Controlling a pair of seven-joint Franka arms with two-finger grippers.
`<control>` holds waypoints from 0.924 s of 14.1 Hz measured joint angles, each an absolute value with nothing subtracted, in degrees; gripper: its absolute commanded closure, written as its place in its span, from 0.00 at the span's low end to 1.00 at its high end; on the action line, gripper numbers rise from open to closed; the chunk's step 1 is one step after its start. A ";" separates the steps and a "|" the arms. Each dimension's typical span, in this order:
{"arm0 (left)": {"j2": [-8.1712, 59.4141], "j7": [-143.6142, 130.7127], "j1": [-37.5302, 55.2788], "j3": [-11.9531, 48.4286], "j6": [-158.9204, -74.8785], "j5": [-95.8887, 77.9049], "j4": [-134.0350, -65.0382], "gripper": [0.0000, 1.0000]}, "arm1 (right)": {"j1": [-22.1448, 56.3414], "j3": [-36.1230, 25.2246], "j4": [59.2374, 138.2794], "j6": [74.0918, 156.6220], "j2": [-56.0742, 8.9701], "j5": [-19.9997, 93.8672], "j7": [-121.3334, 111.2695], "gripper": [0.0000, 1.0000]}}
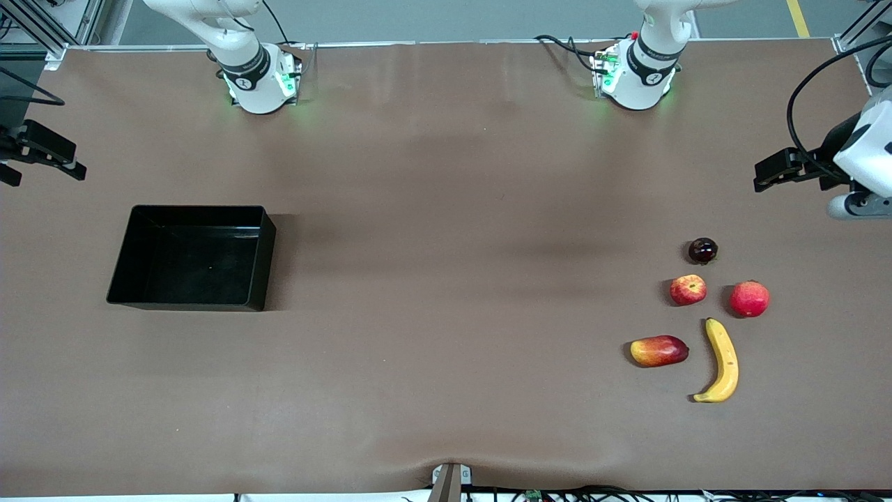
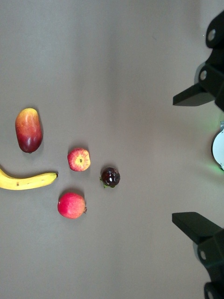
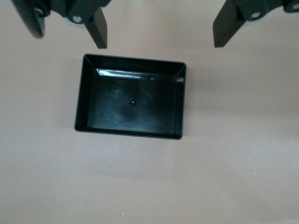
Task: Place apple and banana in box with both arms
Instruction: 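Reach the left gripper toward the red-yellow apple while the right gripper nears the box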
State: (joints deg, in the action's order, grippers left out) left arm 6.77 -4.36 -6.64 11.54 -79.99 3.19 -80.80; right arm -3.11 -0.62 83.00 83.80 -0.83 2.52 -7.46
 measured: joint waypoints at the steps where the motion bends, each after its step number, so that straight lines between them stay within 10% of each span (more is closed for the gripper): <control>1: 6.85 -4.36 -6.65 11.54 -80.01 3.19 -80.80 0.00 | -3.11 -0.62 83.00 83.80 -0.83 2.52 -7.46 0.00; 13: 16.98 -4.62 -6.62 11.26 -96.17 6.90 -86.27 0.00 | -4.09 -1.20 83.32 86.29 -4.92 2.14 -7.46 0.00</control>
State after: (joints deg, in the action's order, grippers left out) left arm 16.98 -4.62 -6.62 11.26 -96.17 6.90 -86.27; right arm -4.09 -1.20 83.32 86.29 -4.92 2.14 -7.46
